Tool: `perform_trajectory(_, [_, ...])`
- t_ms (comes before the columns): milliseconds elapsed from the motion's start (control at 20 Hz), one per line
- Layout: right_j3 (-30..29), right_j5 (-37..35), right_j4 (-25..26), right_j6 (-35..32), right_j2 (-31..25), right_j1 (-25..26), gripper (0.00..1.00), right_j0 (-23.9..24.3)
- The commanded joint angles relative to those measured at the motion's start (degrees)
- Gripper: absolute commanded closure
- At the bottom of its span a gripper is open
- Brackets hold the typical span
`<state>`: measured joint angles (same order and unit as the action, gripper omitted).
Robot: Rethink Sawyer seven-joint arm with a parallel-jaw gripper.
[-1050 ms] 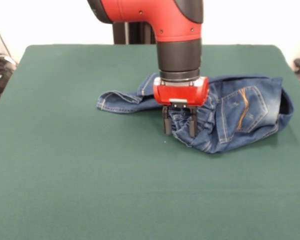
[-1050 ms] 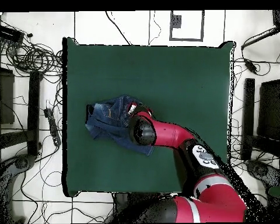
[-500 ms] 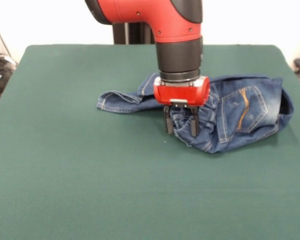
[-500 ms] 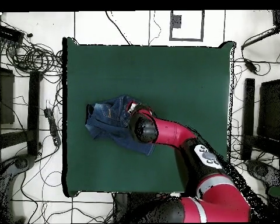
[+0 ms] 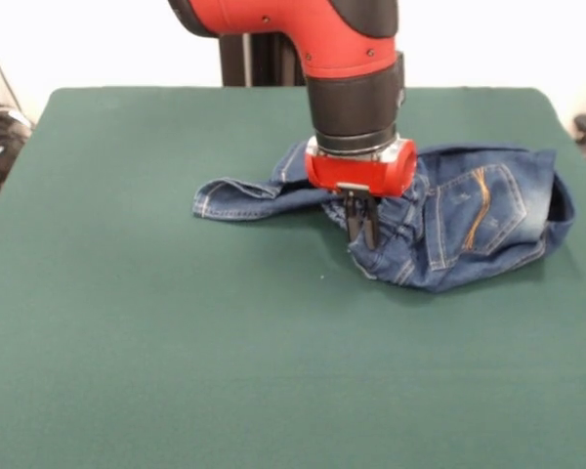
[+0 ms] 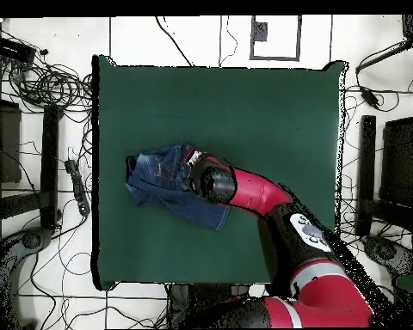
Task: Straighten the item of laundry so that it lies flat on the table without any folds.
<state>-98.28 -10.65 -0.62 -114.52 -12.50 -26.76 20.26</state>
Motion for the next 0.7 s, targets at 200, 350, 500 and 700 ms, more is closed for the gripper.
perform_trajectory(200, [-1.58,-9.79,-3.98,-5.56,-7.19,3.86,1.00,-1.99])
perform_trajectory(350, [-1.48,-8.59,-2.59,-5.15,-5.41,3.03,1.00,-3.30])
perform_trajectory(500, [-0.71,-7.82,-0.99,-6.33,0.65,0.47,1.00,-7.47])
perform_trajectory(700, [3.25,-9.90,3.36,-7.51,18.62,-4.73,1.00,-18.86])
